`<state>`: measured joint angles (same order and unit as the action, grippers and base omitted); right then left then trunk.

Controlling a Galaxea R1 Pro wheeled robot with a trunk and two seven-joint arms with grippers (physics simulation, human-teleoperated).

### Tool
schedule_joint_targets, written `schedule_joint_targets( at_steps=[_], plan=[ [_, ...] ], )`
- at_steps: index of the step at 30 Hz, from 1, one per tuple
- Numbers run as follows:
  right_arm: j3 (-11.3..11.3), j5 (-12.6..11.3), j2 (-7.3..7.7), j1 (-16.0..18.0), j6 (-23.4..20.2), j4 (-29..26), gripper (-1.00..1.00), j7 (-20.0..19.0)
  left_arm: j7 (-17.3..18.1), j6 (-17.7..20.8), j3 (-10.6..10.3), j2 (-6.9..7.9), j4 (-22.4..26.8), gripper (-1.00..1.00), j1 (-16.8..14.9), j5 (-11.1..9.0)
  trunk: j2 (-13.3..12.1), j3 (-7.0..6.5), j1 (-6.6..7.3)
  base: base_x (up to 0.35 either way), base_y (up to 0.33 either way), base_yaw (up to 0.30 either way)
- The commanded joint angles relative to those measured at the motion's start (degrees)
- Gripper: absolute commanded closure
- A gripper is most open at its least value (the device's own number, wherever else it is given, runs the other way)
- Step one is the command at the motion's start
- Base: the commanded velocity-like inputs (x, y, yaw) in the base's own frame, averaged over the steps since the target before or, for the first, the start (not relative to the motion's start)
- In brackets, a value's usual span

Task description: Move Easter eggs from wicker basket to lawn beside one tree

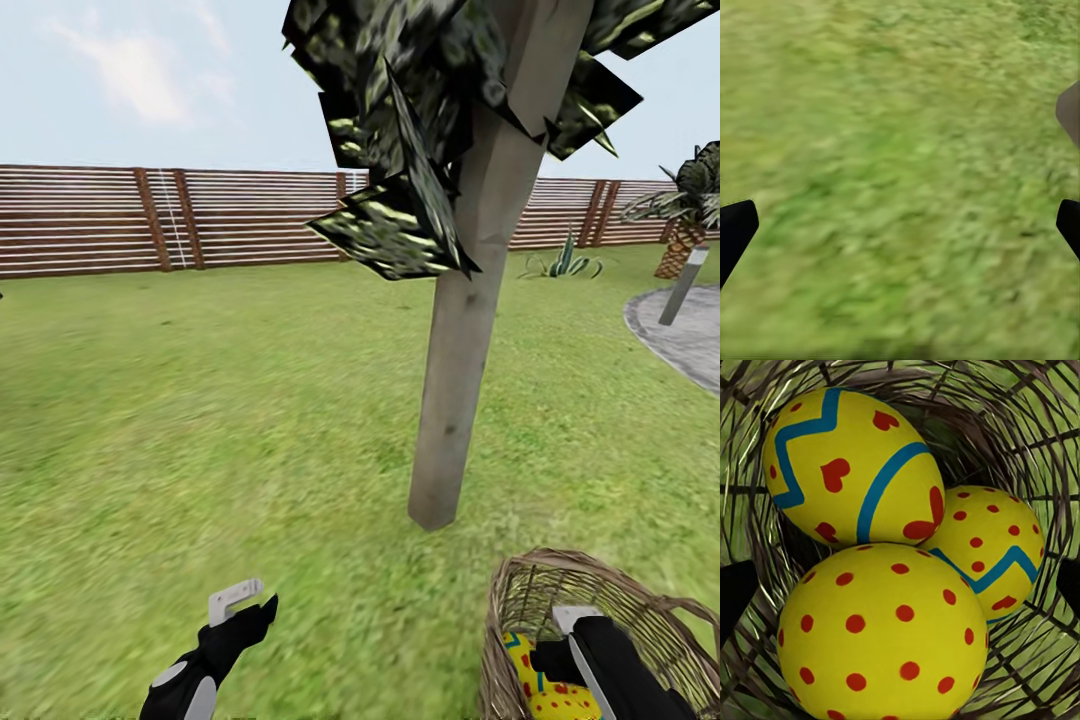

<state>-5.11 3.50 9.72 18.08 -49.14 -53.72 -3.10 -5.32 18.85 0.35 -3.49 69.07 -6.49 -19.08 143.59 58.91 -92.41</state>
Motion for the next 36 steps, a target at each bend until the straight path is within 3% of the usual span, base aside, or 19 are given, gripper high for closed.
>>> schedule_joint_targets(
  at_steps=[1, 36],
  plan=[
    [-0.07, 0.37, 0.01, 0.02, -0.25, -0.07, -1.0, -0.34, -0.3, 0.31, 0.02, -0.03, 0.1, -1.0, -0.02, -0.61, 0.04, 0.29, -0.01, 0.0, 0.0, 0.0],
    [0.01, 0.37, -0.06, 0.02, -0.26, 0.1, -1.0, -0.46, -0.42, 0.31, 0.03, -0.03, 0.18, -1.0, -0.02, -0.52, 0.51, 8.04, -0.91, 0.0, 0.0, 0.0]
  ],
)
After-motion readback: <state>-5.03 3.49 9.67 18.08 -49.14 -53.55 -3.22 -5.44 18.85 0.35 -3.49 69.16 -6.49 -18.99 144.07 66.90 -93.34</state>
